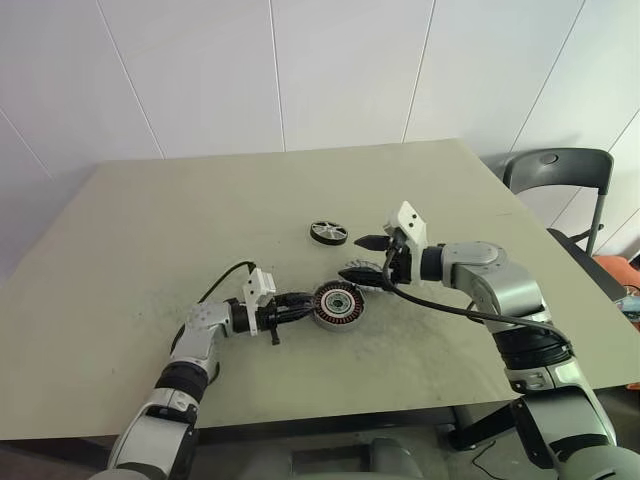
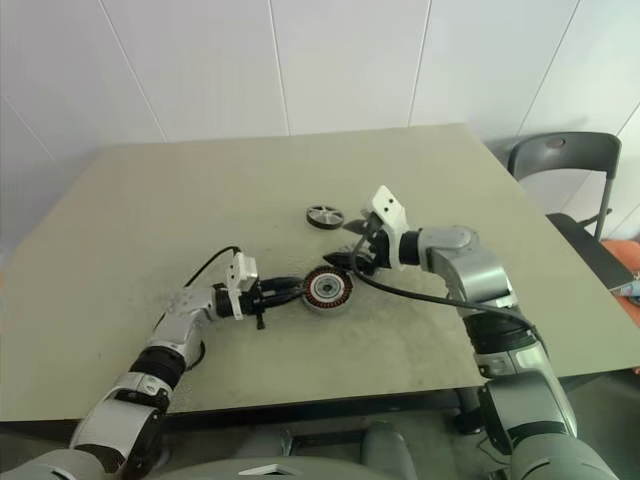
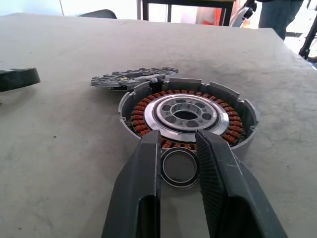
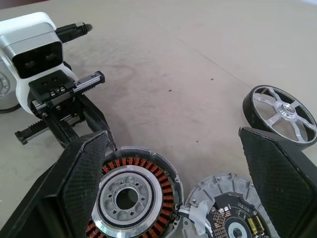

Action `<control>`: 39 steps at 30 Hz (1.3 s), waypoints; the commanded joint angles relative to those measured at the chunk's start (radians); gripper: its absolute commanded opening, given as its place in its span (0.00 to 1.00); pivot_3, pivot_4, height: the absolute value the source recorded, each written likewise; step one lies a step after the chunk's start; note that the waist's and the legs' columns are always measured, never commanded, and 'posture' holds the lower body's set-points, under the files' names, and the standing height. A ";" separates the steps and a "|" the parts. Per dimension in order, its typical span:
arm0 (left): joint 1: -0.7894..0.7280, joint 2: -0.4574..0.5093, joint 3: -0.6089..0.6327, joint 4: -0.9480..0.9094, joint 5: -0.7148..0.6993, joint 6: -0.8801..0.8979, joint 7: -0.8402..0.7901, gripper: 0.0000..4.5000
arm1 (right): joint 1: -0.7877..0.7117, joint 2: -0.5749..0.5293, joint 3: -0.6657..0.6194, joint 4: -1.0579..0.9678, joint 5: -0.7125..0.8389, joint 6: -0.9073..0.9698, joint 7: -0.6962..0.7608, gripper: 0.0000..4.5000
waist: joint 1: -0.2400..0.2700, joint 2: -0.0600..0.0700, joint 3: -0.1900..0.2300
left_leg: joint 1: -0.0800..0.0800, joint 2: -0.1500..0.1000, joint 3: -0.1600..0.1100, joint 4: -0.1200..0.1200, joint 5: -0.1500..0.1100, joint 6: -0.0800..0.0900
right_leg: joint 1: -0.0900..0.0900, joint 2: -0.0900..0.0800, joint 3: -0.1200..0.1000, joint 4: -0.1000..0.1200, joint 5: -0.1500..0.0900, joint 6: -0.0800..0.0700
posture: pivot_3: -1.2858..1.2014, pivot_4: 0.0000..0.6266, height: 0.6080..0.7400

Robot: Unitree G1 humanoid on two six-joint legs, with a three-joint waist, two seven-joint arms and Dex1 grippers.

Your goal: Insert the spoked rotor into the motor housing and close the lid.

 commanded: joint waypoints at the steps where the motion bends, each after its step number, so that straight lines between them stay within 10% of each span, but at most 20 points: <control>1: -0.003 0.008 0.030 -0.083 -0.053 0.058 -0.032 0.16 | -0.023 0.003 -0.003 -0.010 0.001 -0.019 0.000 1.00 | -0.003 0.000 0.000 | 0.000 0.000 0.000 0.000 0.000 0.000 | 0.000 0.000 0.000 0.000 0.000 0.000 | 0.52 0.00 1.00; 14: 0.054 0.015 0.011 -0.530 -0.134 0.356 0.061 0.16 | -0.013 0.001 0.005 -0.009 -0.007 -0.024 -0.002 1.00 | -0.024 0.000 0.000 | -0.001 0.000 0.000 0.000 0.000 0.000 | -0.001 0.000 0.000 0.000 0.000 0.000 | 0.52 0.00 1.00; 30: -0.154 0.010 0.016 0.021 -0.009 0.072 -0.042 0.16 | -0.004 -0.010 -0.002 -0.016 -0.010 -0.025 -0.005 1.00 | -0.021 0.000 0.000 | -0.001 0.000 0.000 -0.001 0.000 0.000 | -0.001 0.000 0.000 -0.001 0.000 0.000 | 0.52 0.00 1.00; 39: -0.101 -0.003 0.016 -0.011 -0.019 0.046 -0.091 0.16 | 0.005 -0.030 -0.007 -0.017 -0.008 -0.023 0.003 1.00 | -0.016 0.000 0.001 | -0.001 0.000 0.000 0.000 0.000 0.000 | -0.001 0.000 0.000 -0.001 0.000 0.000 | 0.52 0.00 1.00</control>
